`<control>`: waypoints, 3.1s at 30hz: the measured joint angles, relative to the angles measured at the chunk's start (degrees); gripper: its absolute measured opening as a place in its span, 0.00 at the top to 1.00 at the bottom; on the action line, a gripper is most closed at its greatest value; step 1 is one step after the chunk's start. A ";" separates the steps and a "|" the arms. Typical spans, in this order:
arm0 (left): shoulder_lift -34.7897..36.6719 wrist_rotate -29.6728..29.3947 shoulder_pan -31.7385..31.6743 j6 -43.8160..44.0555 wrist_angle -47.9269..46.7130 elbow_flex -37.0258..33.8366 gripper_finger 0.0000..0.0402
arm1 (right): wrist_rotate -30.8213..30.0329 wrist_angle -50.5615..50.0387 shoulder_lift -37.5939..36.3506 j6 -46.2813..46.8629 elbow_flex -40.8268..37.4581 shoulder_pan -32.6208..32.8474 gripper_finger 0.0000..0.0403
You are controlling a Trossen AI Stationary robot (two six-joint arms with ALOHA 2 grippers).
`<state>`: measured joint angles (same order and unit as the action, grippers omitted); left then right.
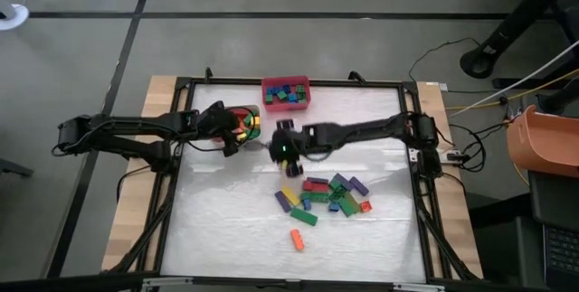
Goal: Sort blocks by size
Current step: Put the small red wooden block into the red bin, then put the large green wooden block into the white bin
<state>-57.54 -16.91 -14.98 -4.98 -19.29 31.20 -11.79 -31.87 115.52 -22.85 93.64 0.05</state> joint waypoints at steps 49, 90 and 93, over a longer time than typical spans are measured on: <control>-22.46 19.97 11.17 -5.63 41.71 0.04 0.55 | 2.37 4.28 1.43 -13.07 1.09 -25.54 0.60; -49.50 33.15 7.43 -14.75 48.07 9.05 0.73 | 1.99 -29.89 -7.42 -5.37 1.26 6.89 0.60; -49.55 33.07 7.43 -14.74 49.04 9.01 0.75 | 1.90 -29.83 -7.42 -4.36 1.26 8.57 0.60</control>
<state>-107.09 16.16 -7.55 -19.72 29.75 40.21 -9.89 -61.69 108.09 -27.20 94.89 8.61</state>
